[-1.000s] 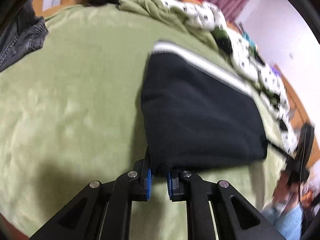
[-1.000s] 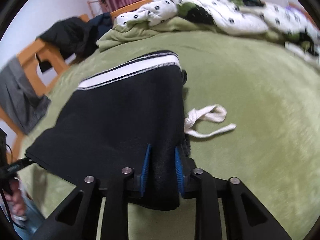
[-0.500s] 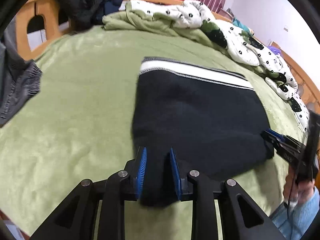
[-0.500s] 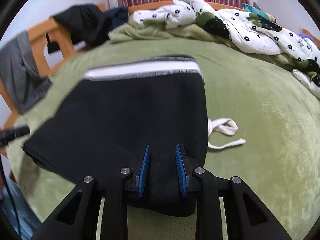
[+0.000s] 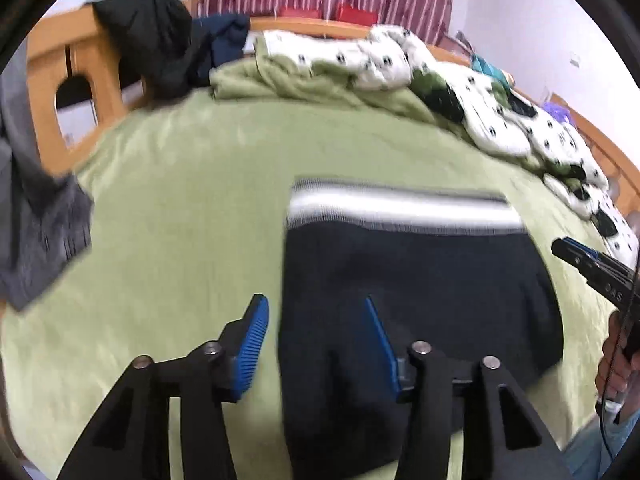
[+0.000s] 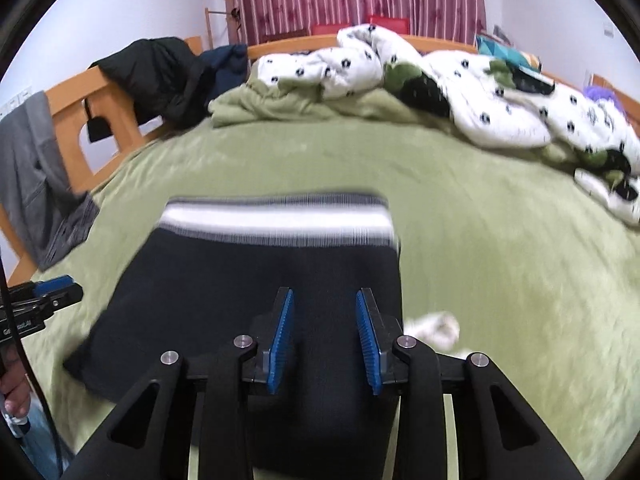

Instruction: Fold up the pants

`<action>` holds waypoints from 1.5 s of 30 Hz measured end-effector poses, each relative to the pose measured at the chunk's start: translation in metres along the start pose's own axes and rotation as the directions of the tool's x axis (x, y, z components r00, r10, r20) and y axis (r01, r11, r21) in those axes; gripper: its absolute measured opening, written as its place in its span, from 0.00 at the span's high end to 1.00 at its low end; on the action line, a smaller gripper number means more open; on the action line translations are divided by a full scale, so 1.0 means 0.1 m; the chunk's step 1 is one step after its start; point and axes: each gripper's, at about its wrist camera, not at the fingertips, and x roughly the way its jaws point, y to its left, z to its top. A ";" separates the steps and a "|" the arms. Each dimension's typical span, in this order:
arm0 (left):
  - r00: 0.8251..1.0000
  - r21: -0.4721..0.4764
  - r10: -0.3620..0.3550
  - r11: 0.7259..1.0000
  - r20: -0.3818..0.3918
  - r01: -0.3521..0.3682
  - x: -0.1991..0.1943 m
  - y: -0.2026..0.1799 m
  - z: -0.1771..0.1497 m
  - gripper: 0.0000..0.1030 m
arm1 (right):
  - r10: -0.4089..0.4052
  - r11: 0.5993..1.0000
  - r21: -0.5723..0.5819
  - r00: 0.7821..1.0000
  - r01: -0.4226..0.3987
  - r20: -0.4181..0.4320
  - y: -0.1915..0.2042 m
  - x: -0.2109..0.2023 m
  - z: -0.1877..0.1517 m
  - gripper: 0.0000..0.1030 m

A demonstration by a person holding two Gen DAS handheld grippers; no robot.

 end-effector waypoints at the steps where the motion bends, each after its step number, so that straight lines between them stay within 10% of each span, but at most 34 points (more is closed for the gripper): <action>1: 1.000 -0.006 -0.010 1.000 0.019 0.010 0.02 0.02 0.16 0.49 | 0.007 1.000 -0.002 1.000 -0.006 0.022 0.02 0.01 0.11 0.60; 3: 0.999 -0.028 -0.022 0.999 0.036 0.024 0.08 0.07 0.32 0.41 | -0.008 1.000 -0.003 0.997 0.009 0.074 0.03 0.05 0.26 0.41; 7: 0.998 -0.111 -0.058 0.992 0.008 0.059 0.43 0.25 0.29 0.40 | -0.030 0.998 0.057 0.998 0.026 0.056 -0.12 0.35 0.19 0.40; 11: 0.988 -0.108 -0.067 0.993 -0.138 0.052 0.92 0.21 0.17 0.46 | -0.074 0.996 0.030 0.992 0.078 -0.101 -0.22 0.86 -0.11 0.62; 17: 0.998 -0.013 -0.052 0.999 -0.025 0.052 0.94 -0.07 0.43 0.51 | -0.023 1.000 0.019 1.000 0.023 -0.008 -0.22 0.78 0.21 0.71; 24: 0.995 0.037 0.011 0.999 -0.103 -0.007 1.51 -0.28 0.49 0.43 | -0.046 0.999 -0.015 0.996 0.045 -0.082 -0.25 1.25 0.25 0.75; 45: 0.972 0.060 -0.023 0.997 -0.234 0.038 1.04 -0.21 -0.03 0.37 | -0.062 0.998 -0.035 0.988 0.058 -0.143 -0.21 0.78 -0.11 0.75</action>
